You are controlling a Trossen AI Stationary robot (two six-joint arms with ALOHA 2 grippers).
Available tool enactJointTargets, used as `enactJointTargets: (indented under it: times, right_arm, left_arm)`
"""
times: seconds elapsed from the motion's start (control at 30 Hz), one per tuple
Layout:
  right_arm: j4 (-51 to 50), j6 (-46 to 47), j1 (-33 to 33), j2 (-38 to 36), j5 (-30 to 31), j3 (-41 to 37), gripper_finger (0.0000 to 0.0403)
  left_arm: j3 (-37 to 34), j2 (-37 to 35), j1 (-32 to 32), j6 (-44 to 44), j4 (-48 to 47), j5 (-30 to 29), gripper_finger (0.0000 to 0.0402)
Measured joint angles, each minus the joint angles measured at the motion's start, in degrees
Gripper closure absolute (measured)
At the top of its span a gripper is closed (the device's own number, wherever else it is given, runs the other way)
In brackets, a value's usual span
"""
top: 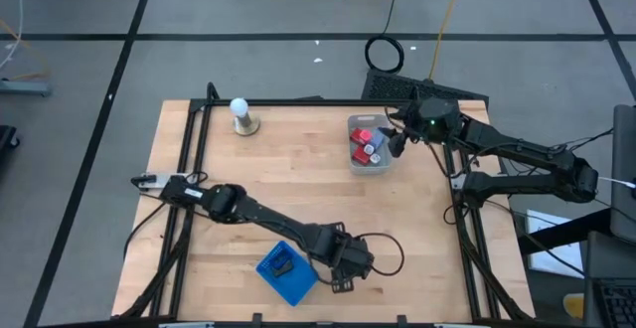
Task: Pick & Place Office items
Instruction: Put the blue digital timer into the blue bin
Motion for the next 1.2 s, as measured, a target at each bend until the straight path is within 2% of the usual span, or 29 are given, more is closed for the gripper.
enactJointTargets:
  times: [0.1, 0.17, 0.4, 0.97, 1.2]
  right_arm:
    - [-1.81, -2.33, -0.02, -0.06, 6.87, 0.00, 0.0161]
    - [-2.04, -4.49, -0.05, -0.20, 9.31, 0.00, 0.0160]
    - [-2.36, -5.53, -0.04, -3.10, 9.12, 0.00, 0.0145]
    - [-9.80, -0.65, 0.11, -11.58, 8.79, 0.00, 0.0135]
    - [-10.22, -0.65, 0.13, -12.85, 8.79, 0.00, 0.0135]
  left_arm:
    - [0.00, -0.01, -0.50, 0.02, 1.86, 1.12, 0.0188]
    - [0.00, -0.01, -0.79, 0.00, 2.33, 1.33, 0.0188]
    - [0.00, -0.01, -0.76, 0.93, 2.31, 3.65, 0.0188]
    - [0.00, -0.01, 2.03, 1.92, -0.69, 3.11, 0.0186]
    - [0.00, -0.01, 1.97, 1.86, -0.70, 1.62, 0.0155]
